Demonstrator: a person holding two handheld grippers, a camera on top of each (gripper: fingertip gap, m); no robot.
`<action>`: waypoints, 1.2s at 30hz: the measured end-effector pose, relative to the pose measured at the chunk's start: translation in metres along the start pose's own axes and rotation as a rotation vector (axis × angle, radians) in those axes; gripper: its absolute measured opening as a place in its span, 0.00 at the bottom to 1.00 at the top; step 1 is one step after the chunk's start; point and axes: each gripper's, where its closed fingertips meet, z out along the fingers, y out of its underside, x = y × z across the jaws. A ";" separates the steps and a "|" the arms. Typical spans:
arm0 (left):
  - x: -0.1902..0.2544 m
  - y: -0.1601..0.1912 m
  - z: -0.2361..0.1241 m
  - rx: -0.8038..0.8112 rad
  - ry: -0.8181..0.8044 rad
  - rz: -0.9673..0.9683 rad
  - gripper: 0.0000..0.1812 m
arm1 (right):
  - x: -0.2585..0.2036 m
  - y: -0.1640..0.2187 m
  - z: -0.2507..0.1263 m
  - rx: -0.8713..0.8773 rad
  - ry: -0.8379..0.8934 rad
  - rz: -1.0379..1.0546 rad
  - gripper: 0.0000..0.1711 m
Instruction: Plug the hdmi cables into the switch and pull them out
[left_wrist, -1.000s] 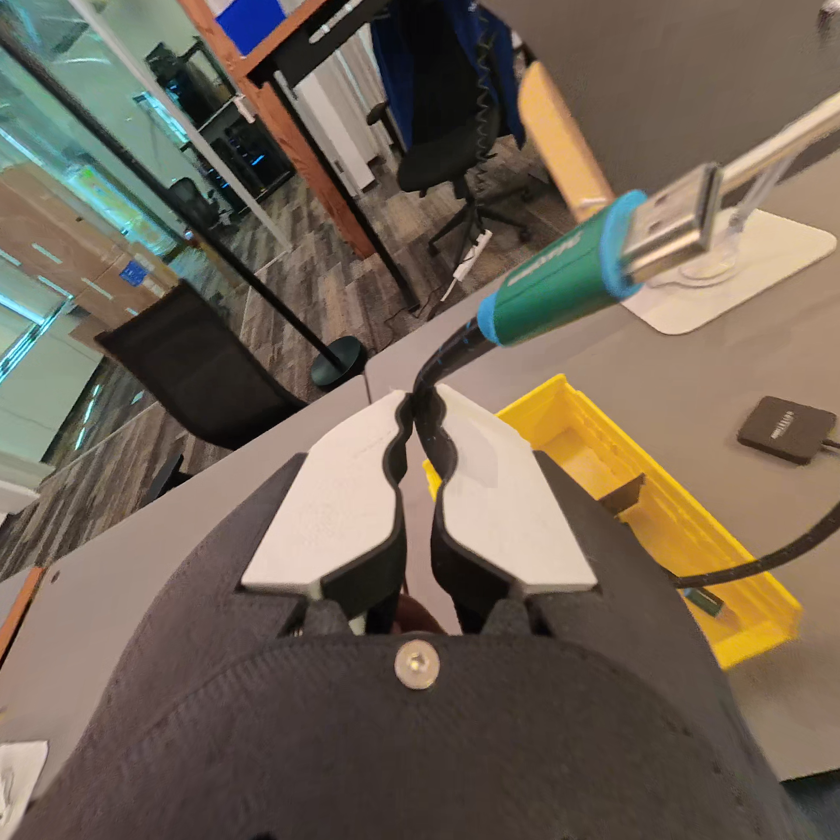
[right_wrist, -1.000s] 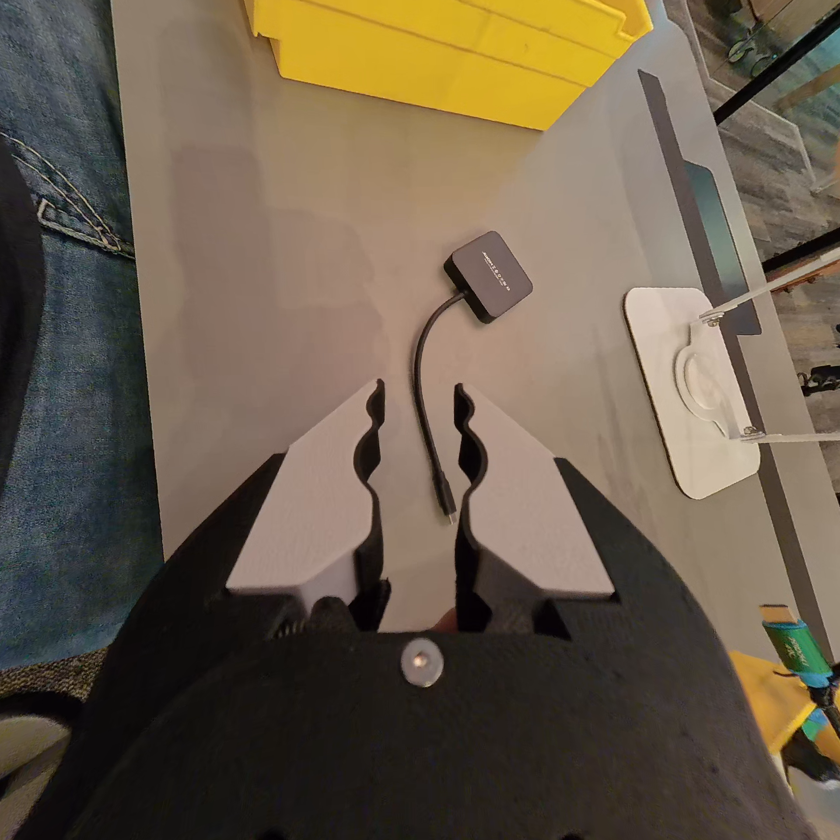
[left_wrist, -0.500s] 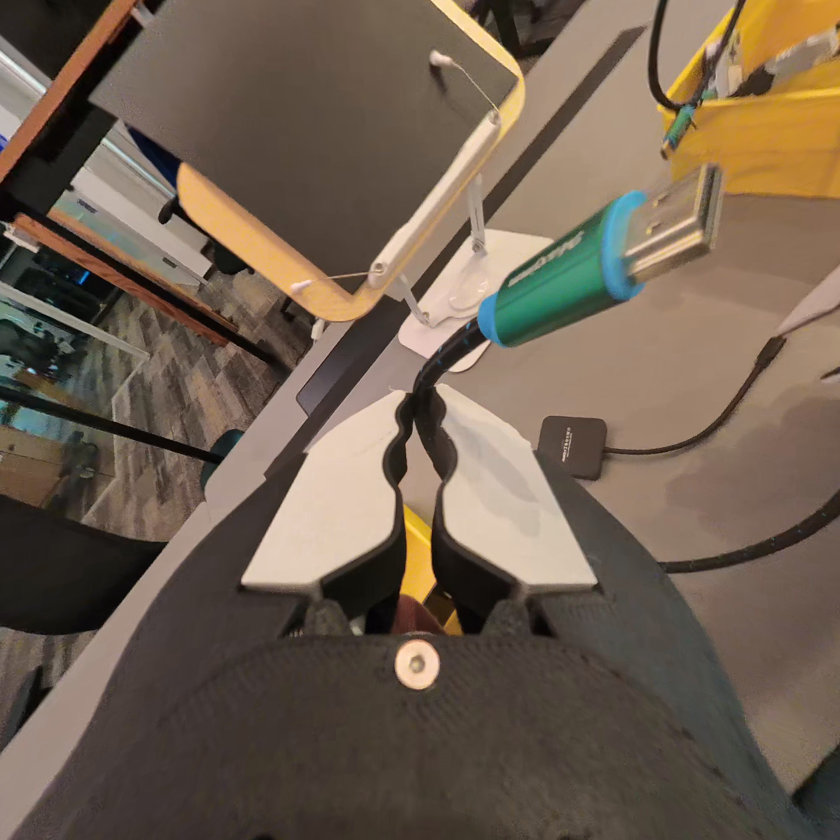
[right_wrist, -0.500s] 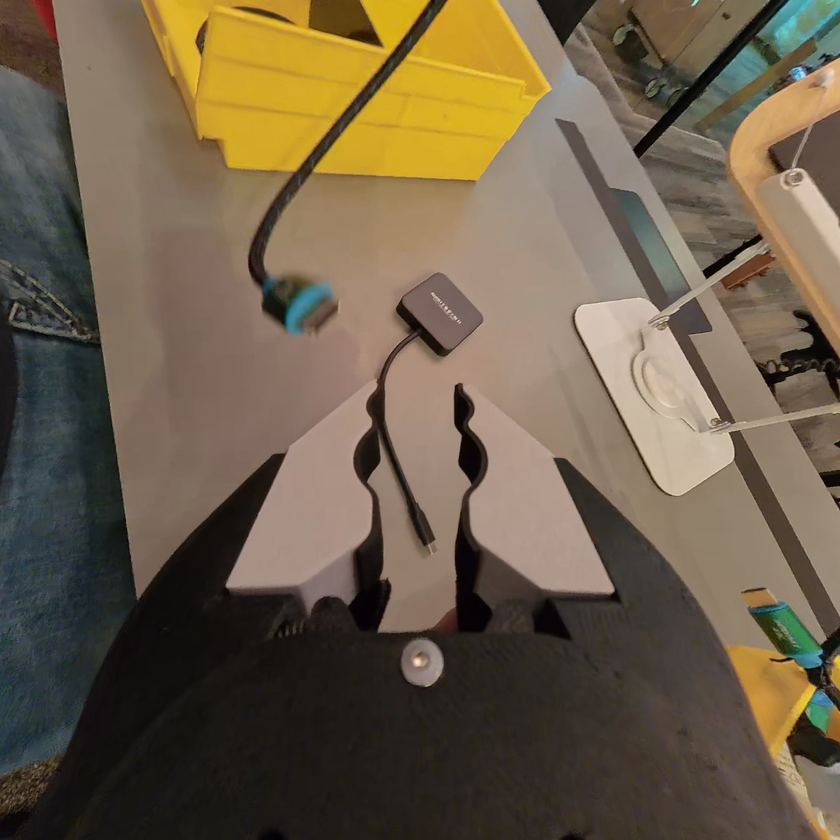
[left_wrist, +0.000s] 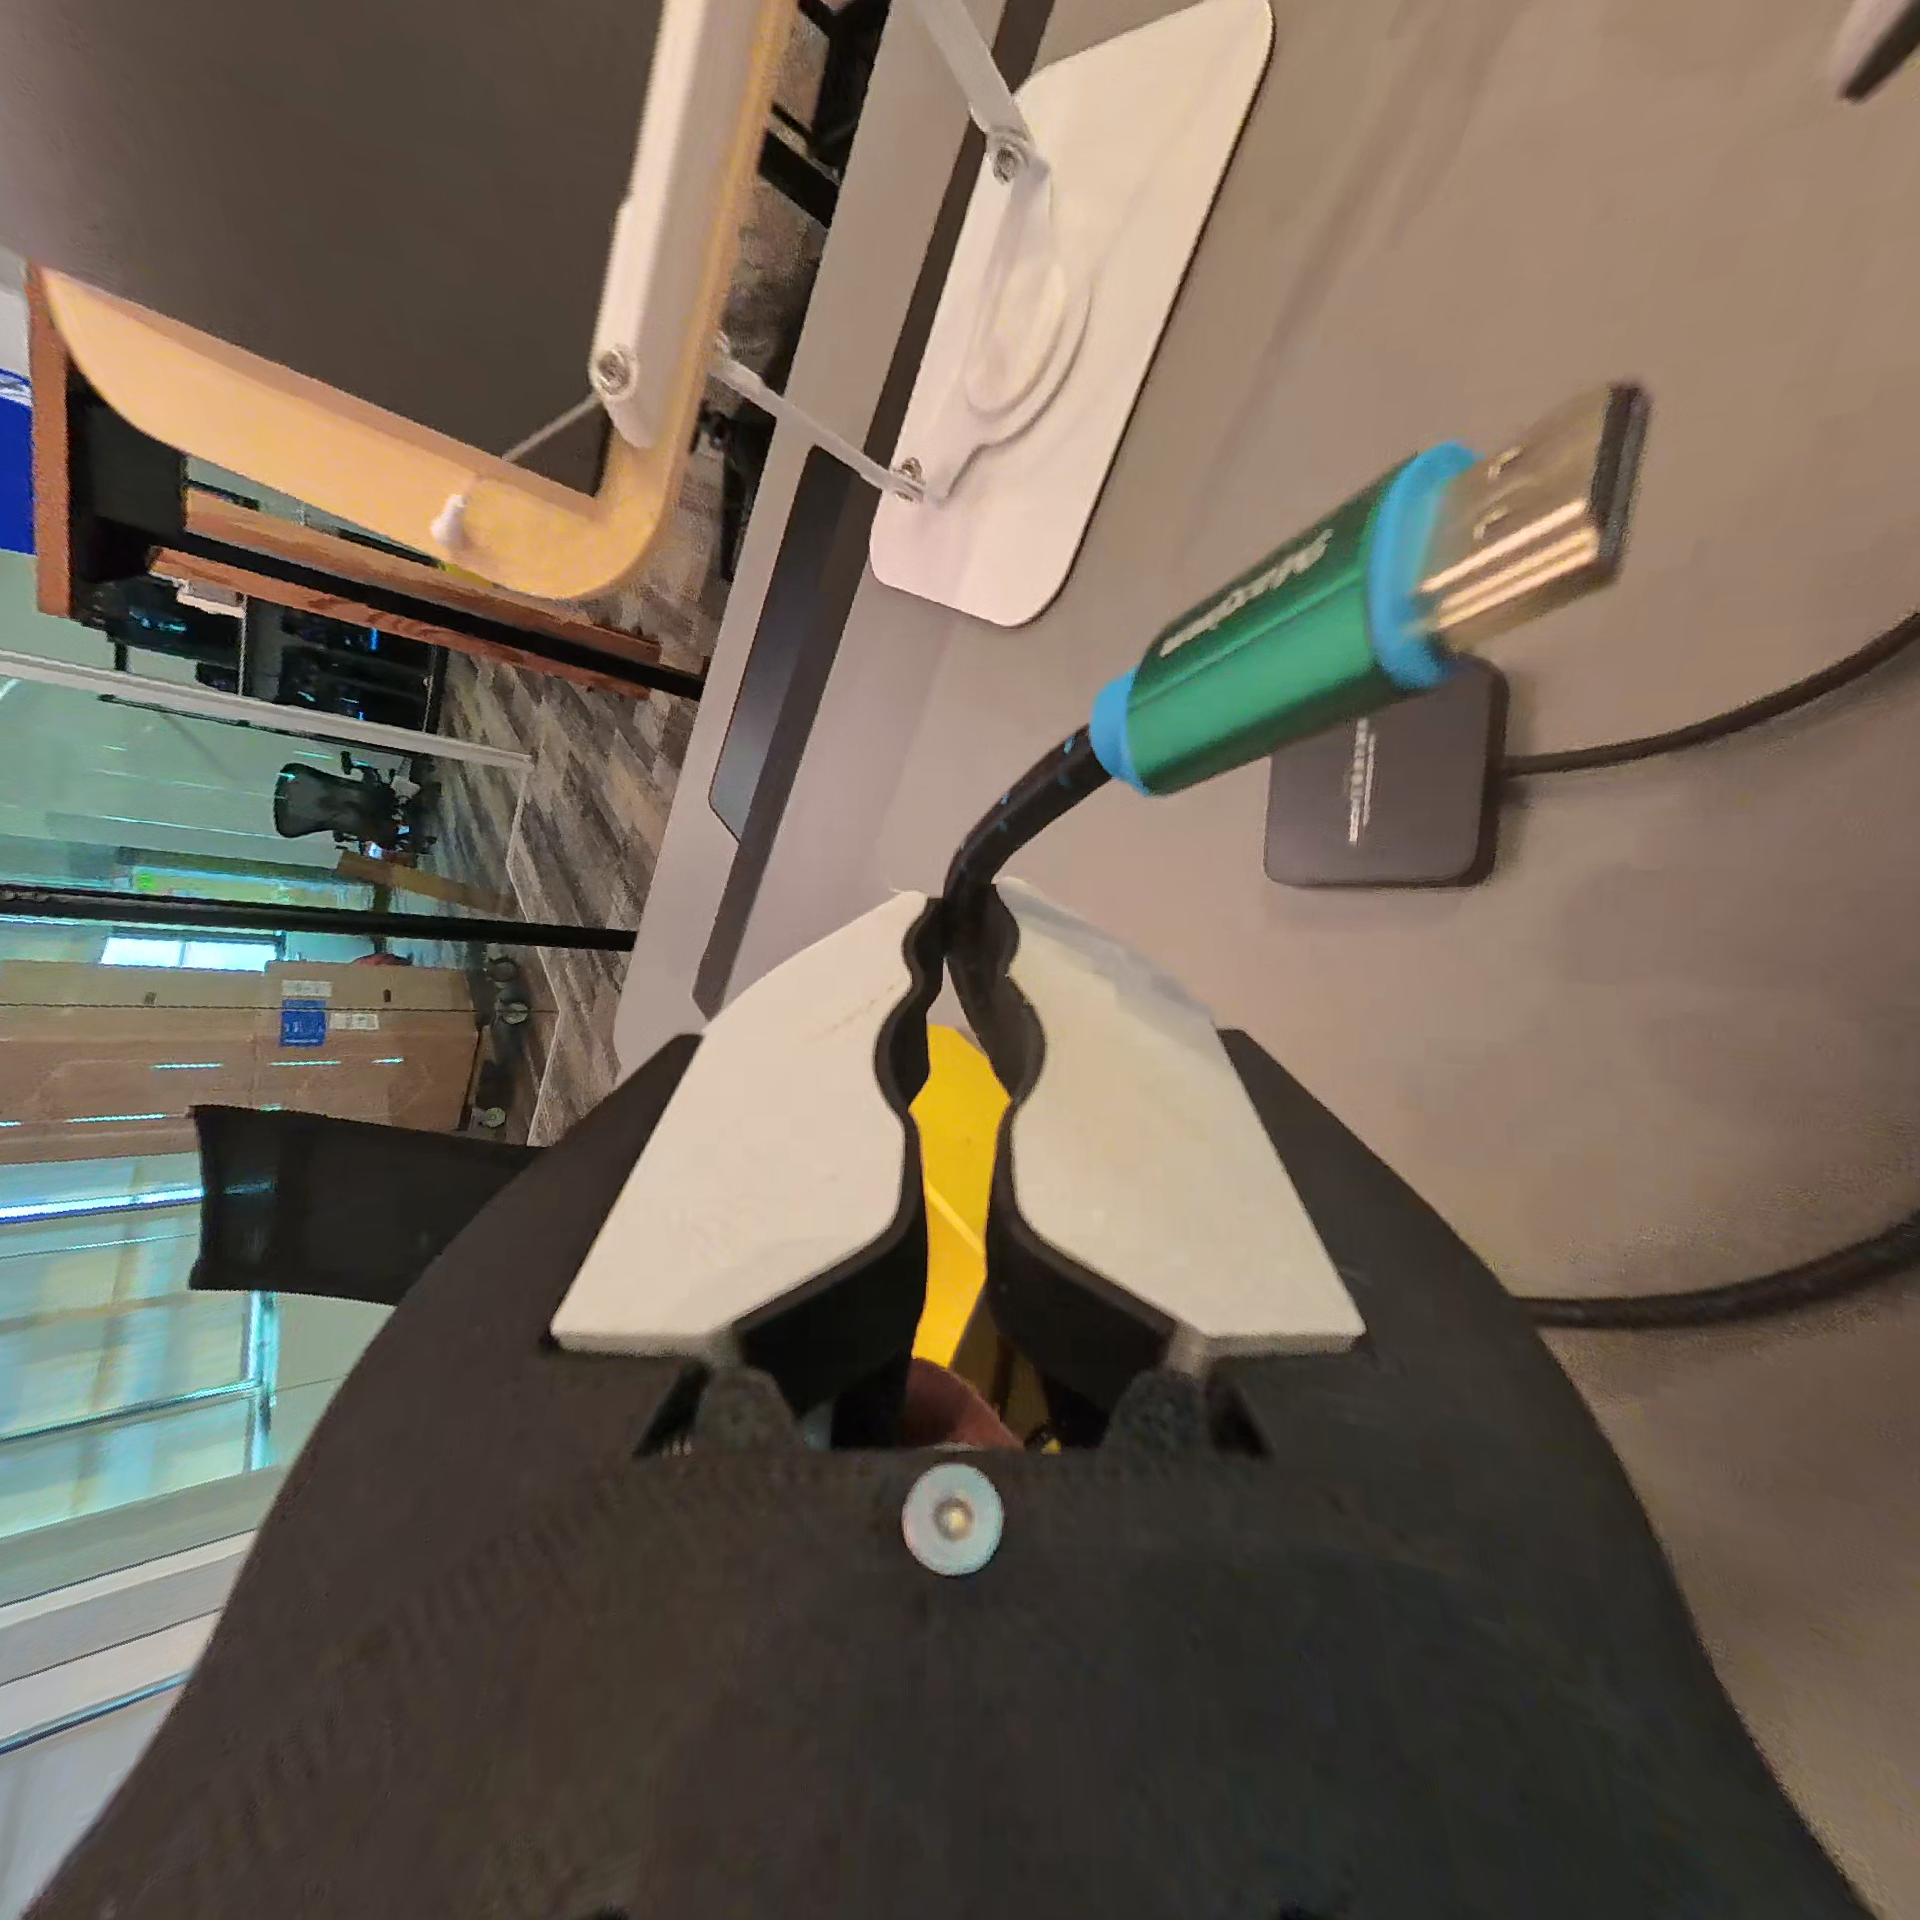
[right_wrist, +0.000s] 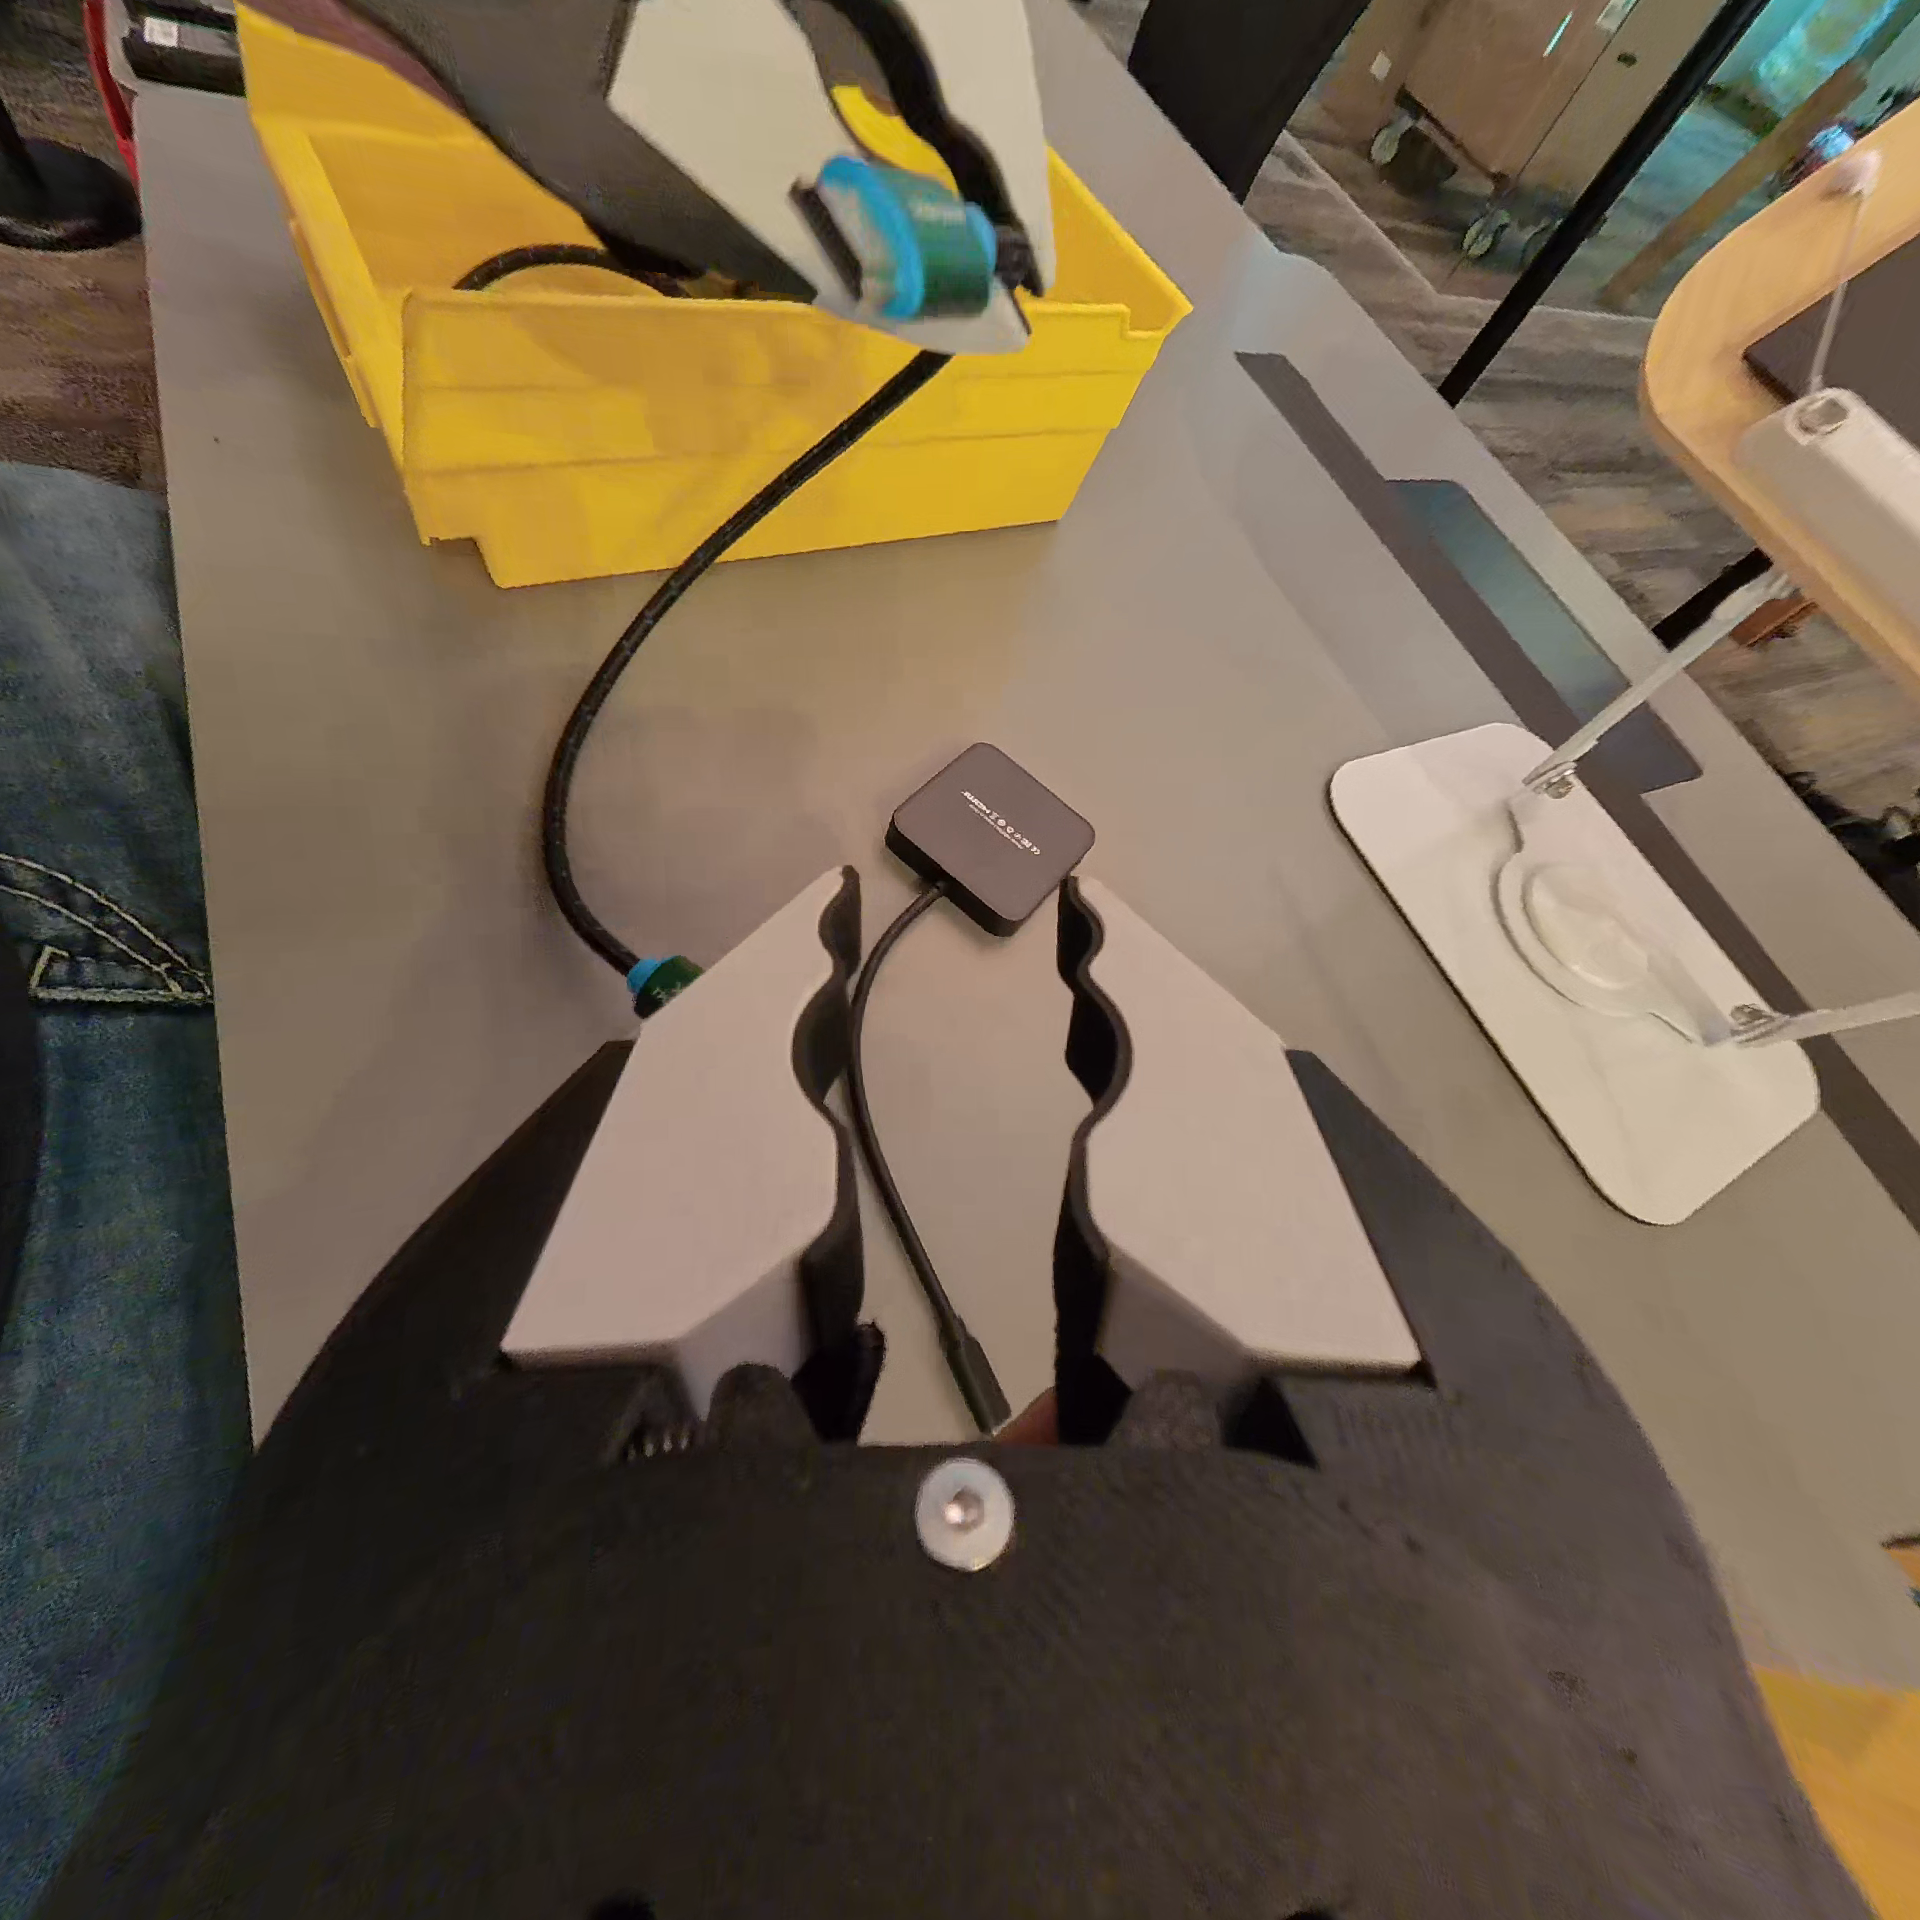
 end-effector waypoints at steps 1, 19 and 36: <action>0.003 0.004 0.003 -0.014 -0.001 0.015 0.03 | 0.000 0.001 0.005 -0.008 -0.013 0.010 0.22; 0.008 0.048 0.019 -0.065 0.050 -0.068 0.03 | 0.006 0.039 0.104 -0.268 -0.266 -0.144 0.41; 0.012 0.052 0.031 -0.057 0.110 -0.130 0.03 | 0.006 0.057 0.145 -0.239 -0.453 -0.145 0.42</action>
